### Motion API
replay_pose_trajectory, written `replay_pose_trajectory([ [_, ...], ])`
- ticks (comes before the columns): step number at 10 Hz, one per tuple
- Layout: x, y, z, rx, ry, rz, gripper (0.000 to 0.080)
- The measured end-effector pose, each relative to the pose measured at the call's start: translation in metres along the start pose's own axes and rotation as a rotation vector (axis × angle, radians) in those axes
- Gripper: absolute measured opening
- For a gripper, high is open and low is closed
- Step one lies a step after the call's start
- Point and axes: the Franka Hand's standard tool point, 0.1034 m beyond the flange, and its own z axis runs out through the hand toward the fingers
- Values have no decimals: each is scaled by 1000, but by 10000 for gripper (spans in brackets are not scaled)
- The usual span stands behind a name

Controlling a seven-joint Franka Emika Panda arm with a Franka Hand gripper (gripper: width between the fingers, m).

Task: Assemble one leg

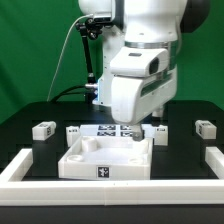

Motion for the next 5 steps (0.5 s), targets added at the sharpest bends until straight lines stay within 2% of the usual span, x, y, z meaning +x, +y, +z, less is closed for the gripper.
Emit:
replay_pose_trajectory([
  [1, -6, 0, 3, -13, 10, -17, 650],
  [5, -5, 0, 4, -9, 8, -13, 650],
])
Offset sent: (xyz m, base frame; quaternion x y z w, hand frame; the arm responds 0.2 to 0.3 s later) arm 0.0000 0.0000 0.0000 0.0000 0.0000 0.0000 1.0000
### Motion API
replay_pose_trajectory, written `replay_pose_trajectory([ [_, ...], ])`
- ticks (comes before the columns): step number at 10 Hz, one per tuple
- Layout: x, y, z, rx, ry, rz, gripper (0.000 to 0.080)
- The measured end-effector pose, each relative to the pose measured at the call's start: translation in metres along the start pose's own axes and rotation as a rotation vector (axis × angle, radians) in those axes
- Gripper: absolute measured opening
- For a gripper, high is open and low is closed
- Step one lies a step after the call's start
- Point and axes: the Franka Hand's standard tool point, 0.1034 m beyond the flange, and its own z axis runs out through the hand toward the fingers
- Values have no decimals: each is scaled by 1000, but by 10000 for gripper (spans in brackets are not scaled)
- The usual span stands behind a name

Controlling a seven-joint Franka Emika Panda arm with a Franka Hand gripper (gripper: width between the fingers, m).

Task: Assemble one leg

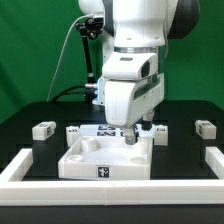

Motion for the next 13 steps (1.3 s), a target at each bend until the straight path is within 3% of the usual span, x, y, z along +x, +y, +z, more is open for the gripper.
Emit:
replay_pose_trajectory([
  [2, -12, -8, 8, -3, 3, -158, 650],
  [4, -29, -27, 15, 18, -10, -224, 650],
  [6, -47, -37, 22, 38, -15, -237, 650],
  [10, -46, -36, 22, 38, -15, -228, 650],
  [13, -62, -52, 41, 34, -2, -233, 650],
])
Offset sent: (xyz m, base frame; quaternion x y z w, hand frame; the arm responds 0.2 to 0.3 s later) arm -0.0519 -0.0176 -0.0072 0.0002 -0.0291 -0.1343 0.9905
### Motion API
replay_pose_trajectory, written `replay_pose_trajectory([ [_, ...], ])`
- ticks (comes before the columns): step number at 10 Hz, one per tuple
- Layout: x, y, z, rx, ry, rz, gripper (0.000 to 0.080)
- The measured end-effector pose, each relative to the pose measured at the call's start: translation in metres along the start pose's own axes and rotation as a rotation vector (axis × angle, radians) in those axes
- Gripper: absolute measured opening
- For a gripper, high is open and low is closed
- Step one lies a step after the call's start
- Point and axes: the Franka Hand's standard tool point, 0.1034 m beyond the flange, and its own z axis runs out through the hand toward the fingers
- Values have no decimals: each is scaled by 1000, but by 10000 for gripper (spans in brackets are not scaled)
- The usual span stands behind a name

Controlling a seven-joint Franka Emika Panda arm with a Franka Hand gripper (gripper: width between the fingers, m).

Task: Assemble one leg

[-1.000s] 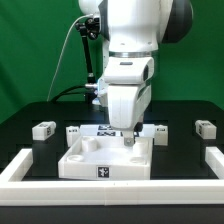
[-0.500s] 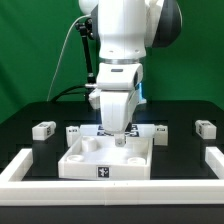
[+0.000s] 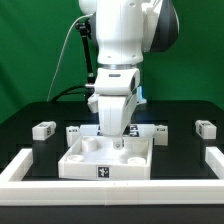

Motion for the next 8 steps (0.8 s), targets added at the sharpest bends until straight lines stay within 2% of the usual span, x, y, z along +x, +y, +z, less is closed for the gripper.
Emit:
replay_pose_trajectory([
  [3, -9, -9, 14, 22, 2, 17, 650],
  [6, -9, -8, 14, 21, 3, 20, 624],
  [8, -9, -8, 14, 21, 3, 20, 270],
])
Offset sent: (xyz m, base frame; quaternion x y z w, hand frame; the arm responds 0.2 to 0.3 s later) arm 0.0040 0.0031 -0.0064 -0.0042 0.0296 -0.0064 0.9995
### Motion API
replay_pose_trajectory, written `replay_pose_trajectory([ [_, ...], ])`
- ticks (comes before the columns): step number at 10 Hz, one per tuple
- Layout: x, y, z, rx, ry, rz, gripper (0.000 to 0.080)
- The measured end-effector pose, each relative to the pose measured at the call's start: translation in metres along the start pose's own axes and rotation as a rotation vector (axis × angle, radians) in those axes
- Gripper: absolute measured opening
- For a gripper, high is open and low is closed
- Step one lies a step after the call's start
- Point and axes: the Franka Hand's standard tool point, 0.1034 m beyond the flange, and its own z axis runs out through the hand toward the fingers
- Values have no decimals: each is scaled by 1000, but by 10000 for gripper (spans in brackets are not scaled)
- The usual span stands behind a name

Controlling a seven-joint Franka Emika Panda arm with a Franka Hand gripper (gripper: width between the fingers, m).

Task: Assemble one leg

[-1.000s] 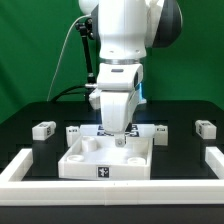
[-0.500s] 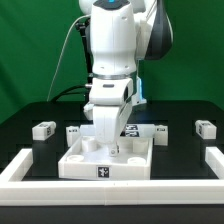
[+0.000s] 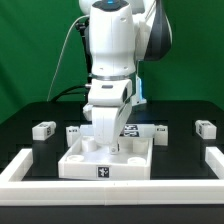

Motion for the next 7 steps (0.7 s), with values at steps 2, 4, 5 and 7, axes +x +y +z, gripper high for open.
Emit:
replay_pose_trajectory([
  [2, 0, 0, 0, 0, 0, 0, 135],
  [4, 0, 3, -2, -12, 2, 0, 61],
  [5, 0, 3, -2, -13, 2, 0, 61],
  [7, 0, 3, -2, -13, 2, 0, 61],
])
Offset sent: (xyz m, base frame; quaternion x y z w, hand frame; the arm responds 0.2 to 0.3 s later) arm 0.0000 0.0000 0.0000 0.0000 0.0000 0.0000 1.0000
